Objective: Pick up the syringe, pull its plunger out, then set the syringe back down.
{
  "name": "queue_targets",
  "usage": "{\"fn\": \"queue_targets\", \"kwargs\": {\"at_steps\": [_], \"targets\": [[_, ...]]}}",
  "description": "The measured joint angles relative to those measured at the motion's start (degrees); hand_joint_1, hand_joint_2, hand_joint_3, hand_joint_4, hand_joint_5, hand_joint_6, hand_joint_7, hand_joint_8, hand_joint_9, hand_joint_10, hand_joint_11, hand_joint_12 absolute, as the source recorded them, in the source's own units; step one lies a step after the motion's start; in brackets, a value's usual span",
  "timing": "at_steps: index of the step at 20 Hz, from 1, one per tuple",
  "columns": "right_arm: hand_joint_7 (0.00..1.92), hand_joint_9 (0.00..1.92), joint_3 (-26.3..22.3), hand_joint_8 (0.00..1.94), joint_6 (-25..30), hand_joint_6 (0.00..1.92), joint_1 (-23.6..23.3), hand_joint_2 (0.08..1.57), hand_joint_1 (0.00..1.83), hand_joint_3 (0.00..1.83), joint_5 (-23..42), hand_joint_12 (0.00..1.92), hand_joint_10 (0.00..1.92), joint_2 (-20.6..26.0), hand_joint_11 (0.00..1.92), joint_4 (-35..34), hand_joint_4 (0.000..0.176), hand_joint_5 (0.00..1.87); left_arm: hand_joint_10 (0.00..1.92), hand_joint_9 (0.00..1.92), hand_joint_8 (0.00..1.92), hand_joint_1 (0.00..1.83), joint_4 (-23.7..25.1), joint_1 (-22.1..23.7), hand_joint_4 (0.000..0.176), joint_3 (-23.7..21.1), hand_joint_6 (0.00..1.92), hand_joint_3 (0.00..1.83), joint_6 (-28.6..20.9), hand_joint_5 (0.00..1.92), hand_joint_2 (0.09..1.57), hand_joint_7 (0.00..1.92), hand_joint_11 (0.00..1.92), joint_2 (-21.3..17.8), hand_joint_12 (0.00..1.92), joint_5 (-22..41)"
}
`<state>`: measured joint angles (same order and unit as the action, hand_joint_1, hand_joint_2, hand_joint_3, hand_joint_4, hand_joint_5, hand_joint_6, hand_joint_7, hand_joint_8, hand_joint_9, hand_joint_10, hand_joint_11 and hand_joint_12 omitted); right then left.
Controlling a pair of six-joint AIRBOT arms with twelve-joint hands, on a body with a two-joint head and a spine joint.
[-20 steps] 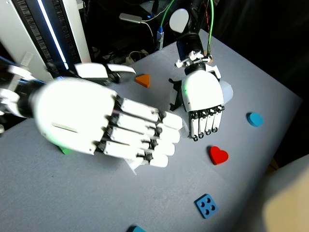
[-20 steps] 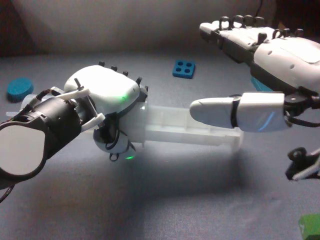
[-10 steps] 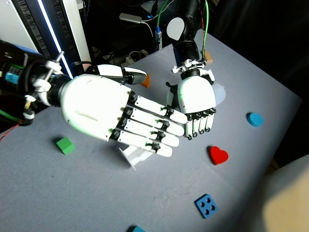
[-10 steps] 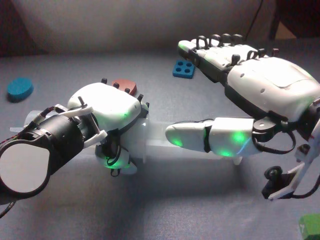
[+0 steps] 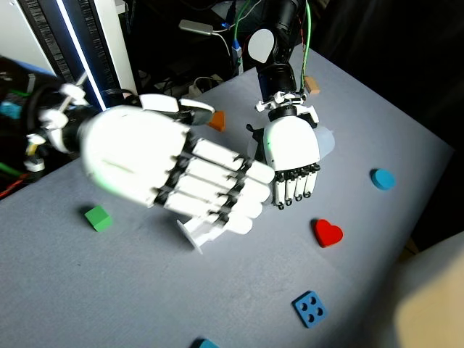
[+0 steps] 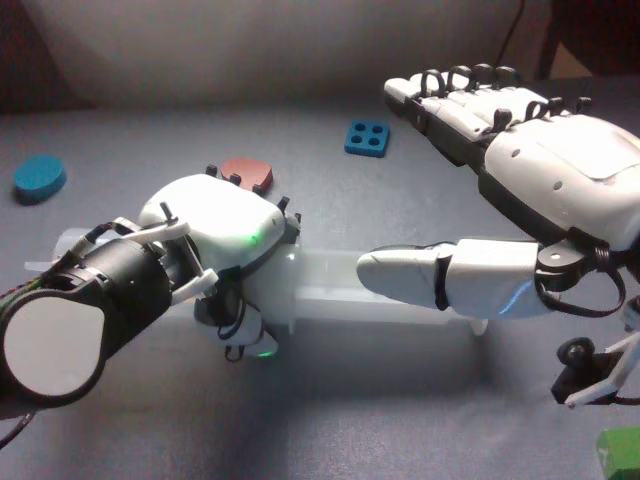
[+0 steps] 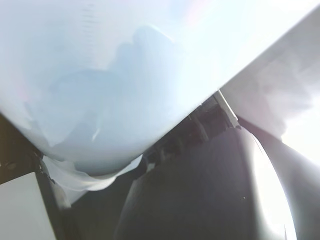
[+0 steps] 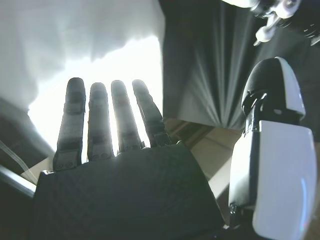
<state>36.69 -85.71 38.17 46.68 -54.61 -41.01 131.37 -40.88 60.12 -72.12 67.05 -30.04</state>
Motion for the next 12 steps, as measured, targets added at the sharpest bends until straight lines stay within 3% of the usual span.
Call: {"fn": "queue_targets", "kwargs": {"at_steps": [4, 10, 11, 12], "targets": [[0.02, 0.03, -0.2, 0.00, 0.5, 0.00, 0.2, 0.95, 0.25, 0.00, 0.3, 0.32, 0.00, 0.0, 0.00, 1.6, 0.000, 0.00, 1.36, 0.89, 1.17, 1.36, -0.2, -0.4, 0.000, -0.2, 1.12, 0.00, -1.2, 0.75, 1.17, 0.89, 0.75, 0.0, 1.43, 0.3], [0.03, 0.04, -0.2, 0.00, 2.1, 0.00, 1.4, 0.95, 0.24, 0.00, 1.7, 0.33, 0.00, 0.0, 0.00, 4.1, 0.000, 0.00, 1.44, 0.77, 1.32, 1.34, -0.1, -0.5, 0.000, -0.2, 1.26, 0.00, -1.7, 0.72, 1.21, 0.75, 0.60, 0.0, 1.38, 0.3], [0.03, 0.04, -0.2, 0.00, 2.2, 0.00, 1.4, 0.96, 0.24, 0.00, 1.9, 0.35, 0.00, 0.0, 0.00, 4.1, 0.000, 0.00, 1.11, 0.70, 1.34, 1.20, 0.0, -0.5, 0.000, -0.2, 1.26, 0.00, -1.7, 0.77, 1.22, 0.78, 0.59, 0.0, 1.36, 0.3], [0.03, 0.04, -0.2, 0.00, 2.2, 0.00, 1.3, 0.96, 0.23, 0.00, 2.1, 0.36, 0.00, 0.0, 0.00, 4.1, 0.000, 0.00, 0.96, 0.71, 1.33, 1.17, 0.0, -0.5, 0.006, -0.2, 1.22, 0.00, -1.8, 0.83, 1.21, 0.75, 0.62, 0.0, 1.33, 0.3]]}}
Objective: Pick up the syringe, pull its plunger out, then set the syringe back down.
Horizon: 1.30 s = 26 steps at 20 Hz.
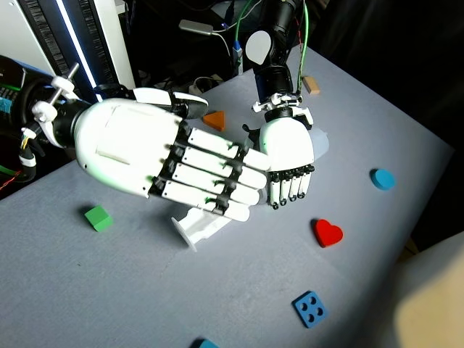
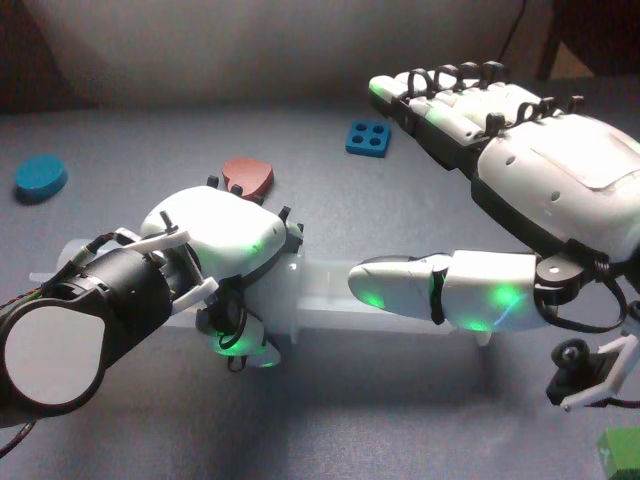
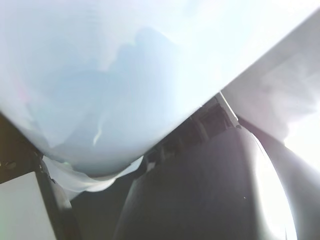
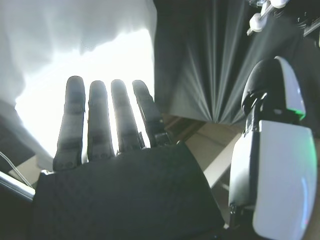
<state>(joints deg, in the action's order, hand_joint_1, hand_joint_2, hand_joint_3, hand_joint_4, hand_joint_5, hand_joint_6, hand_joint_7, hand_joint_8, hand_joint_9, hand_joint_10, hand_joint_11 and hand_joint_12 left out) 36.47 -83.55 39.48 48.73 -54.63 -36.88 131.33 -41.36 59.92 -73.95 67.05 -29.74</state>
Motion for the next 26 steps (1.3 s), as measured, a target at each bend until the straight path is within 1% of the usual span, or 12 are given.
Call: {"fn": "queue_targets", "kwargs": {"at_steps": [1, 2, 3, 5, 6, 7, 10, 15, 18, 21, 24, 26], "targets": [[0.05, 0.06, 0.0, 0.00, 0.0, 0.00, -0.3, 0.97, 0.22, 0.00, 0.0, 0.41, 0.01, 0.0, 0.00, -0.2, 0.000, 0.01, 0.89, 0.73, 1.32, 1.17, 0.0, 0.0, 0.014, 0.0, 1.22, 0.00, -0.1, 0.84, 1.21, 0.76, 0.63, 0.0, 1.31, 0.0], [0.05, 0.07, 0.0, 0.00, -0.2, 0.00, -0.4, 0.96, 0.24, 0.00, 0.3, 0.40, 0.00, 0.2, 0.00, -0.2, 0.000, 0.01, 0.82, 0.74, 1.30, 1.17, 0.0, 0.0, 0.000, 0.0, 1.21, 0.00, -0.1, 0.87, 1.20, 0.75, 0.62, 0.0, 1.28, 0.0], [0.05, 0.07, 0.1, 0.00, -0.3, 0.00, -0.4, 0.95, 0.27, 0.00, 0.4, 0.39, 0.00, 0.3, 0.00, 0.1, 0.000, 0.02, 0.73, 0.73, 0.83, 1.12, 0.0, 0.0, 0.000, -0.1, 1.22, 0.00, -0.1, 0.83, 1.20, 0.72, 0.57, 0.0, 1.25, 0.0], [0.05, 0.06, 0.2, 0.00, -0.6, 0.00, -0.4, 0.95, 0.28, 0.00, 0.1, 0.33, 0.00, 0.7, 0.00, -0.2, 0.000, 0.02, 0.43, 0.80, 0.31, 1.08, 0.0, 0.0, 0.000, -0.1, 1.20, 0.00, -0.1, 0.83, 1.19, 0.88, 0.55, 0.0, 1.12, 0.1], [0.03, 0.05, 0.4, 0.00, -0.6, 0.00, -0.4, 0.95, 0.28, 0.00, 0.0, 0.33, 0.00, 0.7, 0.00, 0.0, 0.000, 0.01, 0.29, 0.82, 0.17, 0.97, 0.0, 0.0, 0.000, -0.1, 0.61, 0.00, -0.1, 0.74, 1.14, 0.90, 0.51, 0.0, 1.05, 0.2], [0.02, 0.05, 0.6, 0.00, -0.6, 0.00, -0.4, 0.95, 0.28, 0.00, -0.3, 0.33, 0.00, 0.9, 0.00, 0.0, 0.000, 0.00, 0.17, 0.81, 0.08, 0.91, 0.0, 0.0, 0.000, -0.1, 0.28, 0.00, -0.1, 0.78, 1.12, 0.89, 0.44, 0.0, 0.99, 0.2], [0.02, 0.04, 0.8, 0.00, -0.6, 0.00, -0.4, 0.95, 0.27, 0.00, -0.6, 0.33, 0.00, 1.4, 0.00, -0.1, 0.000, 0.00, 0.00, 0.68, 0.00, 0.75, 0.1, 0.0, 0.000, -0.1, 0.01, 0.00, -0.1, 0.74, 1.08, 0.66, 0.31, 0.0, 0.93, 0.0], [0.04, 0.05, 0.8, 0.00, -0.6, 0.00, -0.4, 0.95, 0.27, 0.00, -0.7, 0.31, 0.00, 1.5, 0.00, 0.0, 0.000, 0.01, 0.00, 0.33, 0.00, 0.53, 0.2, 0.3, 0.000, -0.2, 0.00, 0.00, -0.1, 0.39, 0.99, 0.34, 0.02, 0.0, 0.96, 0.2], [0.04, 0.05, 0.9, 0.00, -0.5, 0.00, -0.4, 0.95, 0.25, 0.00, -0.7, 0.35, 0.00, 1.4, 0.00, 0.0, 0.000, 0.01, 0.00, 0.13, 0.00, 0.45, 0.3, 0.7, 0.000, -0.7, 0.00, 0.00, -0.1, 0.16, 0.94, 0.08, 0.00, -0.2, 0.60, 0.6], [0.04, 0.05, 1.1, 0.00, -0.5, 0.00, -0.4, 0.92, 0.31, 0.00, -0.7, 0.33, 0.00, 1.4, 0.00, 0.0, 0.000, 0.01, 0.00, 0.01, 0.00, 0.32, 0.3, 1.0, 0.000, -0.7, 0.00, 0.00, 0.0, 0.07, 0.95, 0.00, 0.00, -0.8, 0.30, 1.2], [0.04, 0.05, 1.2, 0.00, -0.5, 0.00, -0.4, 0.93, 0.29, 0.00, -0.7, 0.32, 0.00, 1.4, 0.00, 0.1, 0.000, 0.01, 0.00, 0.00, 0.00, 0.29, 0.2, 1.0, 0.000, -1.0, 0.00, 0.00, -0.1, 0.02, 0.96, 0.00, 0.00, -1.3, 0.17, 1.3], [0.02, 0.04, 1.2, 0.00, -0.5, 0.00, -0.4, 0.93, 0.29, 0.00, -0.6, 0.26, 0.00, 1.5, 0.00, 0.0, 0.000, 0.00, 0.00, 0.00, 0.00, 0.27, 0.3, 1.4, 0.000, -1.2, 0.00, 0.00, -0.1, 0.04, 0.96, 0.00, 0.00, -1.7, 0.21, 1.6]]}}
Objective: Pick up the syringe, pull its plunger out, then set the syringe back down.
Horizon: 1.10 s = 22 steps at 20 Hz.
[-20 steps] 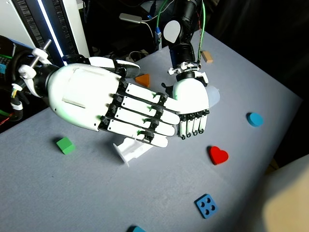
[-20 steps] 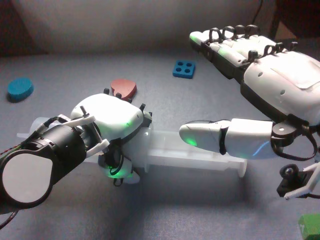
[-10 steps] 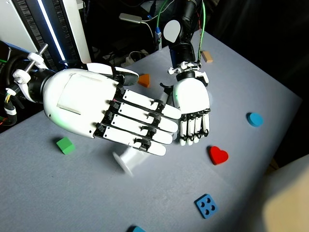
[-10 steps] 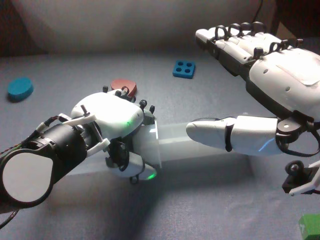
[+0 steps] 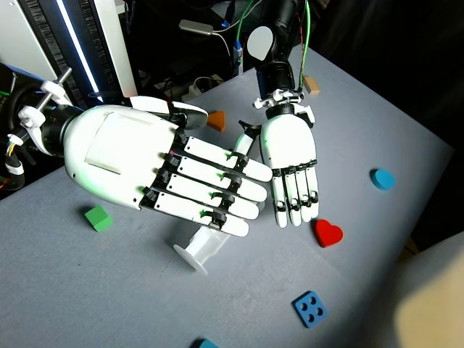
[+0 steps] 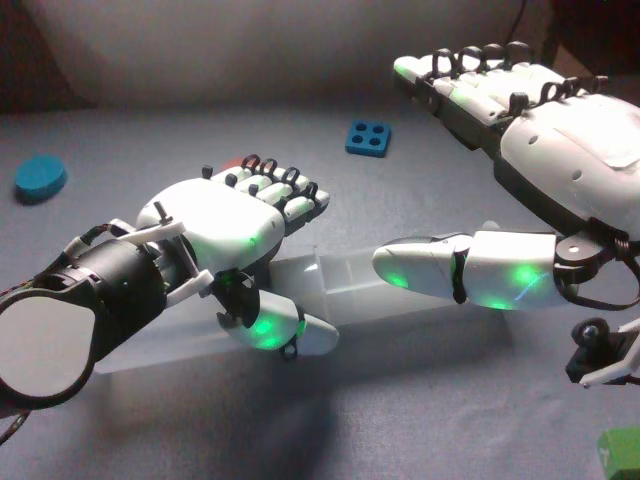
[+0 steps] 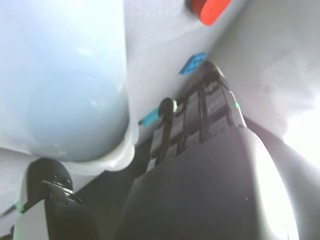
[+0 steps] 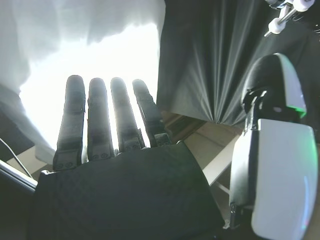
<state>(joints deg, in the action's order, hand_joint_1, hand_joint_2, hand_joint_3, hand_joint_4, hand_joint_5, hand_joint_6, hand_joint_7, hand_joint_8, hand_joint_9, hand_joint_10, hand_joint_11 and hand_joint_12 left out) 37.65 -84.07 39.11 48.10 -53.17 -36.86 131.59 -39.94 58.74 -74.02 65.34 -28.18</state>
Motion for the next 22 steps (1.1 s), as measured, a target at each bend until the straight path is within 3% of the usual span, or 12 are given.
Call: {"fn": "queue_targets", "kwargs": {"at_steps": [4, 5, 8, 11, 13, 14, 16, 18, 19, 21, 22], "targets": [[0.05, 0.05, 0.0, 0.01, 0.0, 0.00, 0.0, 0.93, 0.28, 0.00, 0.0, 0.32, 0.00, 0.0, 0.00, 0.0, 0.000, 0.01, 0.00, 0.00, 0.00, 0.27, 0.0, 2.0, 0.000, -0.1, 0.00, 0.00, 0.0, 0.03, 0.96, 0.00, 0.00, -1.7, 0.20, 1.2], [0.05, 0.06, 0.0, 0.00, 0.0, 0.00, 0.0, 0.94, 0.25, 0.00, 0.0, 0.35, 0.00, 0.0, 0.00, 0.0, 0.000, 0.01, 0.00, 0.03, 0.00, 0.28, -0.1, 2.7, 0.000, -0.1, 0.00, 0.00, 0.0, 0.04, 0.95, 0.01, 0.00, -2.2, 0.30, 1.1], [0.06, 0.06, 0.0, 0.00, 0.0, 0.00, 0.0, 0.93, 0.27, 0.00, 0.0, 0.36, 0.00, 0.0, 0.00, 0.0, 0.000, 0.02, 0.00, 0.04, 0.00, 0.30, -2.1, 4.6, 0.000, -0.6, 0.00, 0.00, 2.2, 0.04, 0.94, 0.02, 0.00, -3.1, 0.31, 1.0], [0.03, 0.05, 0.0, 0.00, 0.1, 0.00, 0.0, 0.94, 0.29, 0.00, 0.0, 0.31, 0.00, 0.1, 0.00, 0.0, 0.000, 0.00, 0.01, 0.05, 0.00, 0.30, -10.6, 7.8, 0.000, -2.4, 0.00, 0.00, 11.5, 0.04, 0.94, 0.03, 0.00, -4.9, 0.32, 0.3], [0.03, 0.05, 0.0, 0.00, 0.1, 0.00, 0.0, 0.94, 0.29, 0.00, 0.0, 0.31, 0.00, 0.1, 0.00, 0.0, 0.000, 0.00, 0.01, 0.06, 0.01, 0.30, -15.5, 9.4, 0.000, -3.7, 0.01, 0.00, 14.6, 0.07, 0.94, 0.05, 0.00, -5.5, 0.32, -3.0], [0.03, 0.05, 0.0, 0.00, 0.2, 0.00, 0.0, 0.94, 0.29, 0.00, 0.0, 0.31, 0.00, 0.1, 0.00, 0.1, 0.000, 0.00, 0.01, 0.09, 0.01, 0.31, -17.6, 10.0, 0.000, -4.5, 0.01, 0.00, 15.8, 0.10, 0.93, 0.09, 0.00, -5.9, 0.42, -4.4], [0.05, 0.05, 0.1, 0.01, 0.2, 0.01, 0.0, 0.94, 0.29, 0.00, 0.0, 0.36, 0.00, 0.1, 0.00, -0.1, 0.000, 0.03, 0.01, 0.12, 0.01, 0.33, -25.6, 12.2, 0.000, -7.5, 0.01, 0.00, 23.3, 0.12, 0.92, 0.12, 0.00, -7.5, 0.51, -10.0], [0.07, 0.08, 0.0, 0.01, 0.2, 0.01, 0.0, 0.95, 0.29, 0.00, 0.0, 0.40, 0.01, 0.1, 0.00, 0.0, 0.000, 0.06, 0.01, 0.12, 0.00, 0.33, -28.0, 13.4, 0.000, -9.4, 0.01, 0.00, 25.8, 0.12, 0.92, 0.12, 0.00, -8.6, 0.51, -13.4], [0.16, 0.15, 0.0, 0.01, 0.2, 0.01, 0.0, 0.98, 0.27, 0.01, 0.0, 0.55, 0.01, 0.1, 0.00, 0.0, 0.000, 0.12, 0.00, 0.13, 0.00, 0.32, -28.5, 14.0, 0.000, -10.9, 0.01, 0.00, 26.0, 0.14, 0.93, 0.12, 0.00, -9.4, 0.54, -16.1], [0.21, 0.18, 0.0, 0.02, 0.2, 0.01, 0.0, 0.98, 0.27, 0.00, 0.0, 0.62, 0.01, 0.1, 0.00, 0.0, 0.000, 0.16, 0.00, 0.12, 0.00, 0.31, -28.1, 14.3, 0.000, -12.4, 0.00, 0.00, 26.0, 0.15, 0.94, 0.11, 0.00, -10.1, 0.51, -17.4], [0.27, 0.22, 0.0, 0.02, 0.2, 0.01, 0.0, 0.99, 0.27, 0.00, 0.0, 0.70, 0.01, 0.1, 0.00, 0.0, 0.000, 0.21, 0.01, 0.14, 0.00, 0.30, -28.3, 14.9, 0.000, -13.1, 0.01, 0.00, 26.0, 0.17, 0.95, 0.13, 0.00, -10.3, 0.60, -17.4]]}}
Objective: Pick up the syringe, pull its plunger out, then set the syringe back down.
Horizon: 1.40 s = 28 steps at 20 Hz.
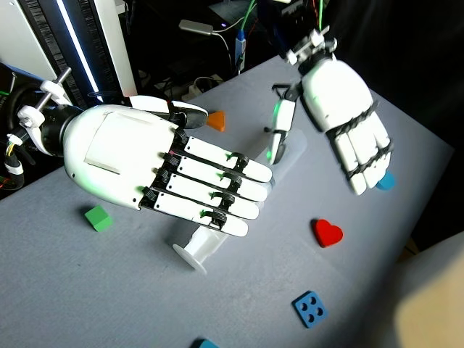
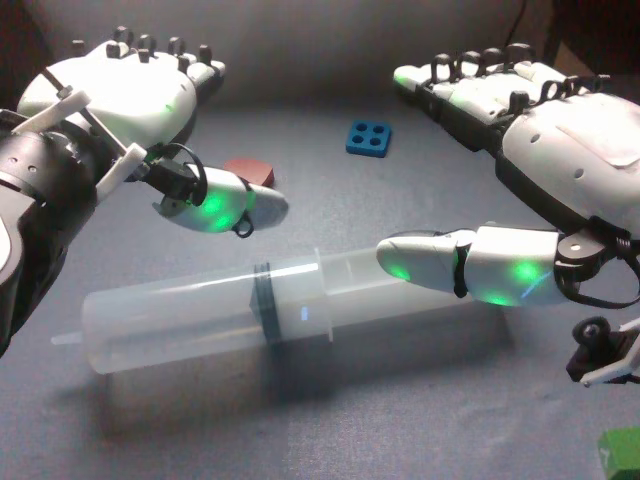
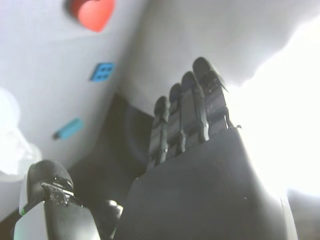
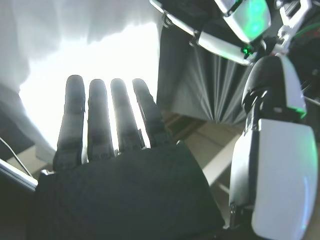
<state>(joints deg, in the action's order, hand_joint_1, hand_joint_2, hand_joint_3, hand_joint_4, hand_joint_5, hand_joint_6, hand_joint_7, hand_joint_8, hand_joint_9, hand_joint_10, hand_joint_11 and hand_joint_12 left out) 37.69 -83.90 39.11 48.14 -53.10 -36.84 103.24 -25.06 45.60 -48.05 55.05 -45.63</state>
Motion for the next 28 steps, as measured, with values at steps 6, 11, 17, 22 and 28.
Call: {"fn": "queue_targets", "kwargs": {"at_steps": [6, 11, 17, 22, 28], "targets": [[1.09, 0.99, 0.0, 0.06, 0.0, 0.05, 0.0, 1.10, 0.42, 0.00, 0.0, 1.19, 0.30, 0.0, 0.69, 0.0, 0.000, 1.04, 0.62, 0.88, 0.24, 0.50, 1.5, 4.5, 0.000, -3.6, 0.01, 0.00, 0.5, 0.95, 1.09, 0.98, 0.70, -0.3, 1.22, -1.6], [1.19, 1.45, 0.0, 1.94, 0.0, 1.92, 0.0, 1.17, 0.81, 0.01, 0.2, 1.92, 1.92, 0.0, 1.71, 0.2, 0.000, 0.91, 1.92, 1.22, 1.92, 0.72, 1.1, 5.0, 0.000, -4.6, 1.92, 0.01, 0.7, 1.02, 1.21, 1.16, 1.20, -0.9, 1.92, -2.7], [1.44, 1.60, 0.0, 1.94, 0.0, 1.92, 0.0, 1.41, 0.55, 0.00, 0.9, 1.92, 1.92, -0.2, 1.80, 0.0, 0.167, 1.27, 1.92, 1.59, 1.92, 0.62, 0.8, 1.4, 0.175, -6.2, 1.92, 0.01, -3.7, 1.44, 1.32, 1.53, 1.63, -0.9, 1.92, -6.1], [1.43, 1.61, 0.0, 1.94, 0.9, 1.92, 0.1, 1.41, 0.60, 0.00, 1.1, 1.92, 1.92, -0.2, 1.80, 1.2, 0.176, 1.28, 1.92, 1.59, 1.92, 0.63, 0.6, -0.3, 0.176, -6.1, 1.92, 0.01, -5.9, 1.43, 1.33, 1.52, 1.63, -0.9, 1.92, -7.8], [1.43, 1.61, 1.1, 1.94, 3.1, 1.92, 0.5, 1.41, 0.61, 0.00, 1.5, 1.92, 1.92, -0.2, 1.80, 8.1, 0.176, 1.26, 1.92, 1.58, 1.92, 0.68, 0.5, -1.0, 0.176, -5.4, 1.92, 0.01, -6.9, 1.40, 1.34, 1.52, 1.63, -0.9, 1.92, -7.6]]}}
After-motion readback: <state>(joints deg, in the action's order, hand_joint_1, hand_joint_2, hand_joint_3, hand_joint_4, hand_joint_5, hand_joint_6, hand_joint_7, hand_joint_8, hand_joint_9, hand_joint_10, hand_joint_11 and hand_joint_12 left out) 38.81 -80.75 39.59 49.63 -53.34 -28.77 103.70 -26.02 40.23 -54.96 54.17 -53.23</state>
